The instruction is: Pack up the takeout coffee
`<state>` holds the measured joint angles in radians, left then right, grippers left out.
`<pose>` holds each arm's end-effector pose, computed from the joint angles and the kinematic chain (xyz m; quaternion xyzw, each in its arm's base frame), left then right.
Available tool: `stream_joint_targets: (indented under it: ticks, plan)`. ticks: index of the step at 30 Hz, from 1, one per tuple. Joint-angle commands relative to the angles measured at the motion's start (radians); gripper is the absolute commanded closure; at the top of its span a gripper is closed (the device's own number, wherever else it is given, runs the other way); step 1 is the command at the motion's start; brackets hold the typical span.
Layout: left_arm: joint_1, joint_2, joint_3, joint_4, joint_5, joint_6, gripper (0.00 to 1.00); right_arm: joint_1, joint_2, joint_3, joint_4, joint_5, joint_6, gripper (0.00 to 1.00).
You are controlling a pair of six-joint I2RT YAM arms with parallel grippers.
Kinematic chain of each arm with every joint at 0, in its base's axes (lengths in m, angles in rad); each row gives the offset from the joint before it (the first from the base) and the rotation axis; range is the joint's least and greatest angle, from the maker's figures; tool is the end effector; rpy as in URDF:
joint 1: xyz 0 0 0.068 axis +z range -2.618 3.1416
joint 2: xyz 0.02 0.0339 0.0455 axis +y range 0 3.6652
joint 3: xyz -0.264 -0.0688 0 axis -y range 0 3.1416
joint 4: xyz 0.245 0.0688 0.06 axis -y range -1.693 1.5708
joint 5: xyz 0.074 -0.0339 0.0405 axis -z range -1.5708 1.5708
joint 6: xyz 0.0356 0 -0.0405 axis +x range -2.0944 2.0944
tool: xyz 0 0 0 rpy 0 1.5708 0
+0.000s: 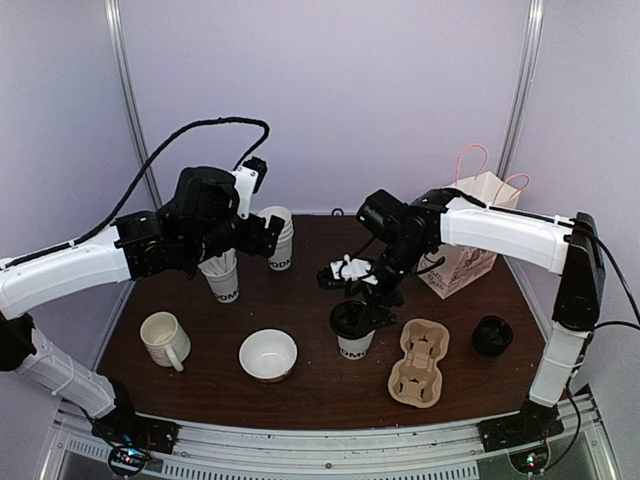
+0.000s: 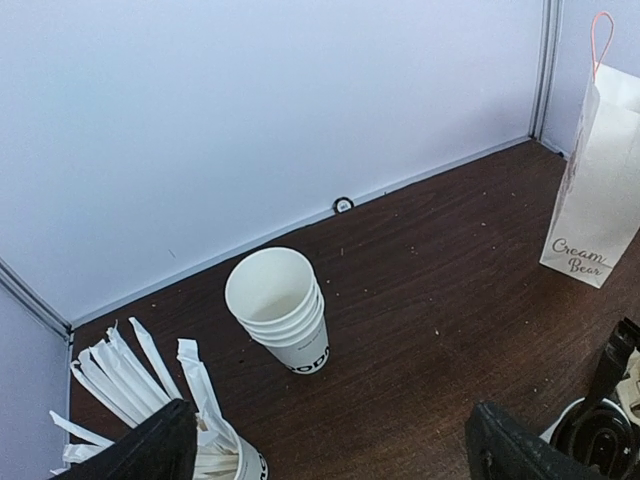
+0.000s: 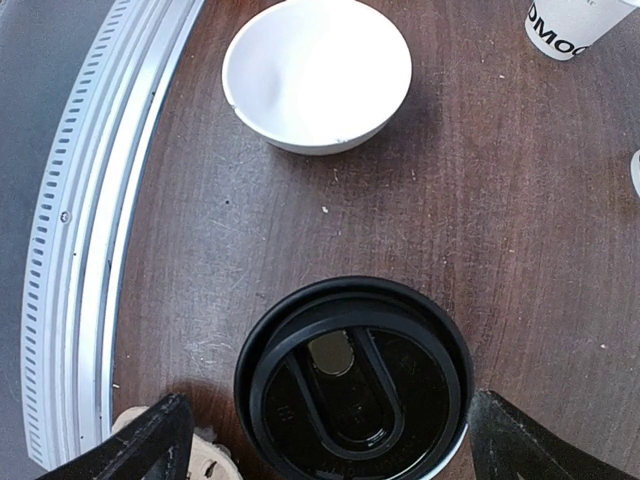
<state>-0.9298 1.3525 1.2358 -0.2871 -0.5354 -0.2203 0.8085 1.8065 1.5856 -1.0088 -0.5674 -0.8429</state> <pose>0.1995 -0.2371 0.3612 0.1429 0.8053 -0.1037 0.5659 0.2407 0.2798 0.2770 -0.7276 0.6066 0.2730 0.1677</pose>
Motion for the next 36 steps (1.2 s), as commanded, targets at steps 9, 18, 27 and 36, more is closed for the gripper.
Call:
stream_joint_targets:
  ticks: [9,18,27,36]
  plan:
    - [0.013,-0.041,-0.029,0.051,-0.025,0.009,0.02,0.022,0.059,0.067,-0.037,0.029,-0.006,0.01]
    - [0.023,-0.036,-0.036,0.051,-0.008,0.006,0.02,0.034,0.068,0.06,-0.038,0.075,-0.01,0.08]
    - [0.024,-0.027,-0.038,0.054,0.007,0.0,0.02,0.036,0.066,0.055,-0.024,0.115,0.0,0.12]
    - [0.026,-0.02,-0.037,0.056,0.015,-0.001,0.03,0.037,0.003,0.066,-0.031,0.146,0.007,0.15]
